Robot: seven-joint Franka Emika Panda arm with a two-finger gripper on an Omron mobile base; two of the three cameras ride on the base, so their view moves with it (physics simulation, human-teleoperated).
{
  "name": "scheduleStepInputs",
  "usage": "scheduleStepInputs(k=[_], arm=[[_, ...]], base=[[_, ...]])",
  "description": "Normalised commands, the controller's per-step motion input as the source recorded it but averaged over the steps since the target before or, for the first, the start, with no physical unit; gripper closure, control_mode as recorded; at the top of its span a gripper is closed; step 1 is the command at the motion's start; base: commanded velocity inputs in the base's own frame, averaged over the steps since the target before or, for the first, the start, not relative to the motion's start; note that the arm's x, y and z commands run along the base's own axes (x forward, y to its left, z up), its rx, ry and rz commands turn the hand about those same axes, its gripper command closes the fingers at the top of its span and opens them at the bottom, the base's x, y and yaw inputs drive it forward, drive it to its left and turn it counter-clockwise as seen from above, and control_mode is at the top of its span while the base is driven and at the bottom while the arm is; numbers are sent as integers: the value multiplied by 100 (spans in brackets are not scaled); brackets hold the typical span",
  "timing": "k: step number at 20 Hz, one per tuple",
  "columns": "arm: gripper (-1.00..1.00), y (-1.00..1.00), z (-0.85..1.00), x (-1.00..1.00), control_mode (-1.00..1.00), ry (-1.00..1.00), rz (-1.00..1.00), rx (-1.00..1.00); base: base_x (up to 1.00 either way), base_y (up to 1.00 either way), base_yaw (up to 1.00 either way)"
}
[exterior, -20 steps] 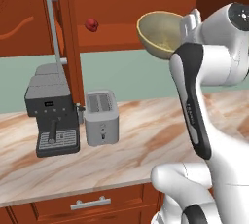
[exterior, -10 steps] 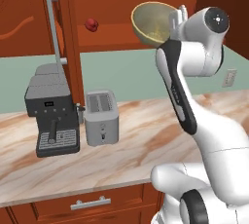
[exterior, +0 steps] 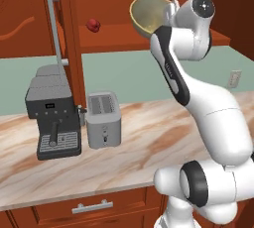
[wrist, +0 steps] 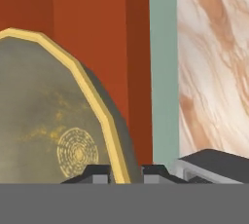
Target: Pick the mug and place it in the sink. Pick the bowl and place it in the open cabinet and then close the cabinet.
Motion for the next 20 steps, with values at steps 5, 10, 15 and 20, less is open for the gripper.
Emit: scheduleStepInputs(k=[5,10,15,20], arm=[[100,0,-7,62,-100,12,0,3],[100,0,-29,42,-100,2,0,1],[100,6,-25,41,-100,0,0,0],[100,15,-23,63,-100,0,0,0]], base=[[0,0,0],[0,0,0],[0,0,0],[0,0,0]])
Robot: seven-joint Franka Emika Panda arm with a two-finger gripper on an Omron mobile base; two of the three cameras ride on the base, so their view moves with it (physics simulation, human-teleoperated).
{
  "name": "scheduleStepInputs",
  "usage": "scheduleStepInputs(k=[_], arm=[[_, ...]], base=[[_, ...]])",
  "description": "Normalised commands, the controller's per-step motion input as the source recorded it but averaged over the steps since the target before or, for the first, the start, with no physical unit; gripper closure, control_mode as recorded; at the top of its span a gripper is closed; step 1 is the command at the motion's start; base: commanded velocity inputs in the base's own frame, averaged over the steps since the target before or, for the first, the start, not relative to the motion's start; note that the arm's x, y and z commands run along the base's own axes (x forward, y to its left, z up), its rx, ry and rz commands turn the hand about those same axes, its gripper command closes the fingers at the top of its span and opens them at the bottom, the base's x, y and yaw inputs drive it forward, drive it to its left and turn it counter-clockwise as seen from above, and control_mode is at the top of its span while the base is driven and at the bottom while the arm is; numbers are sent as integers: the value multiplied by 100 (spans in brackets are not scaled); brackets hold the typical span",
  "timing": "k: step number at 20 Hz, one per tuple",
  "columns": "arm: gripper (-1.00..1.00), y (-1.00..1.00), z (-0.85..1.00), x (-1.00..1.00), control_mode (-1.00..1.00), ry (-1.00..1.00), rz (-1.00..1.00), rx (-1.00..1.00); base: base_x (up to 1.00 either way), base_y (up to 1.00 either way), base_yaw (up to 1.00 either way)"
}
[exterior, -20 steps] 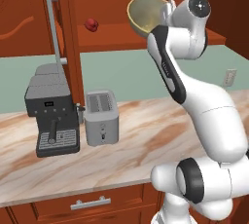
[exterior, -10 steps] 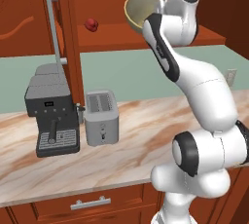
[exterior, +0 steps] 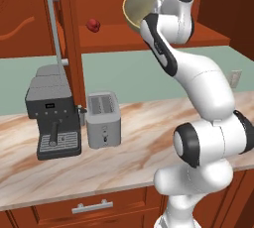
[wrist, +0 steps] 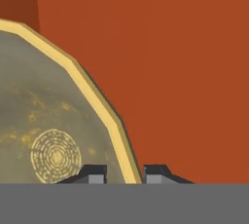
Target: Pick the mug and place it in the sink. Pick the bowl and place it in the open cabinet and then close the cabinet.
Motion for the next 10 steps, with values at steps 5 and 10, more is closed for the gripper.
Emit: scheduleStepInputs(k=[5,10], arm=[[100,2,-20,58,-100,0,0,0],[-100,8,-26,44,-100,0,0,0]], base=[[0,0,0],[0,0,0]])
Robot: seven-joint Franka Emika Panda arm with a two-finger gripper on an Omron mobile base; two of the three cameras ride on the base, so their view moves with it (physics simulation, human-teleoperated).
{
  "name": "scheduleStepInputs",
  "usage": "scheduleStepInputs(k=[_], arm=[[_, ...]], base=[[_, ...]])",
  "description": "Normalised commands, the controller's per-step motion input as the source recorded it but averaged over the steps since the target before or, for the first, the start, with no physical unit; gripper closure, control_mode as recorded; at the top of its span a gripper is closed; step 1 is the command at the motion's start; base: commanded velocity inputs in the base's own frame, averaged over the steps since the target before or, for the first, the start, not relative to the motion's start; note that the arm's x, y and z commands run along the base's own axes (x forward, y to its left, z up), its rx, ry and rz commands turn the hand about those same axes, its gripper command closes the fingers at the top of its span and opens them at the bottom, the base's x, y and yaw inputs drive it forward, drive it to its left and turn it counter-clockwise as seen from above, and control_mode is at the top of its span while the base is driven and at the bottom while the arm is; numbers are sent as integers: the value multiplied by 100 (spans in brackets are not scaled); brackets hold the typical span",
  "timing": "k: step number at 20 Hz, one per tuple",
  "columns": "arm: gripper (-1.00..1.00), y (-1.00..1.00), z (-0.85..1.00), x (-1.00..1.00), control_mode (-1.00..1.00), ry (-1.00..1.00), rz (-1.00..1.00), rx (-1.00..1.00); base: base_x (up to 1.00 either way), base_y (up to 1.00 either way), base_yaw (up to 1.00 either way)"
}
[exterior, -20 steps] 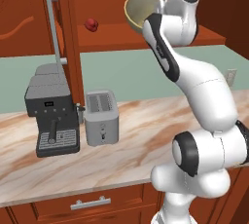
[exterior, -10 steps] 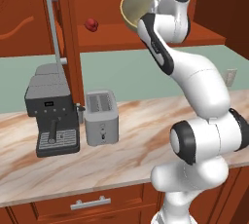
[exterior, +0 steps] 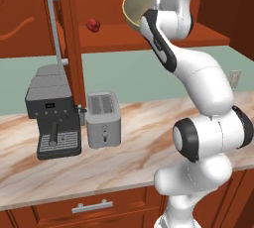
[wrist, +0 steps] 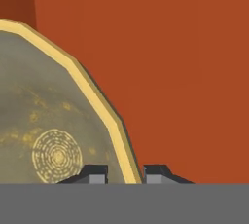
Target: Pick the mug and place it in the sink. Pick the bowl and place it in the open cabinet and then close the cabinet.
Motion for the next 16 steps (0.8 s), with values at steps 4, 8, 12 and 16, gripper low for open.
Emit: scheduleStepInputs(k=[4,8,12,16], arm=[[-100,2,-9,23,-100,-6,0,0],[-100,0,8,2,-100,-26,0,0],[-100,0,0,-1,-100,-23,0,0],[-100,0,0,-34,-100,-21,0,2]], base=[[0,0,0],[0,0,0],[0,0,0],[0,0,0]])
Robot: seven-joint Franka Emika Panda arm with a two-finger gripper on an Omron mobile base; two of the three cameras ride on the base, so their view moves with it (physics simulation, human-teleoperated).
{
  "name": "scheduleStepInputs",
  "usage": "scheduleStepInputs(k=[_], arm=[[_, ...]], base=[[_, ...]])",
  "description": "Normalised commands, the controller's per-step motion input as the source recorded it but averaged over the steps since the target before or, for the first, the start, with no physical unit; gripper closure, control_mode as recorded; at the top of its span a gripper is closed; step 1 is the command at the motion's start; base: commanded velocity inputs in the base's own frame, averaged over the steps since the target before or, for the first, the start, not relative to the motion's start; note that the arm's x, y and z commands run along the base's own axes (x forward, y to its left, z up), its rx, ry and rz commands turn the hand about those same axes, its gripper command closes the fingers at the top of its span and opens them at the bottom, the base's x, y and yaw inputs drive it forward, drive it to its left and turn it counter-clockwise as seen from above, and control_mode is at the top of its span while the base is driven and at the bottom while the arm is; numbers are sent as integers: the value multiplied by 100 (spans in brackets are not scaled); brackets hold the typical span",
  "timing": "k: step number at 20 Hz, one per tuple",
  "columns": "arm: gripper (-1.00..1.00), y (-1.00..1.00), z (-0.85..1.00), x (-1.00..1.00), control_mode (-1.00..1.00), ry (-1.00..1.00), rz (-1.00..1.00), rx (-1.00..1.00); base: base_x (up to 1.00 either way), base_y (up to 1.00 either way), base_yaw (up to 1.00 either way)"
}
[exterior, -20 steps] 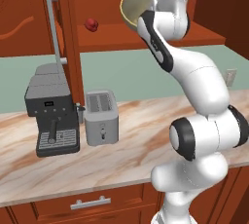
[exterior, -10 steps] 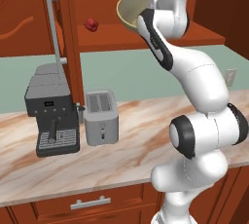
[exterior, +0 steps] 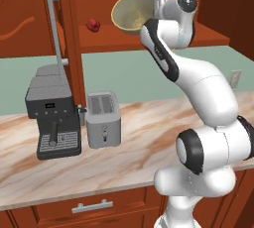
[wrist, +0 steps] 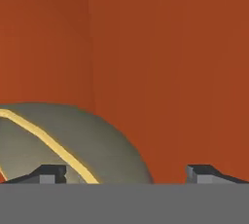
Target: Pick the mug and place it in the sink. Pick the bowl and place it in the open cabinet and then close the cabinet.
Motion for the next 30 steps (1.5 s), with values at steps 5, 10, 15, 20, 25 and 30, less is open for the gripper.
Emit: scheduleStepInputs(k=[5,10,15,20,25,30], arm=[[-100,0,-1,-62,-100,-22,0,4],[-100,0,0,-5,-100,-9,-2,2],[-100,-9,18,-19,-100,-4,-6,4],[-100,-12,59,-53,-100,0,-13,11],[-100,-4,42,-85,-100,4,-15,12],[-100,-13,0,-100,-100,0,-12,9]], base=[[0,0,0],[0,0,0],[0,0,0],[0,0,0],[0,0,0],[0,0,0]])
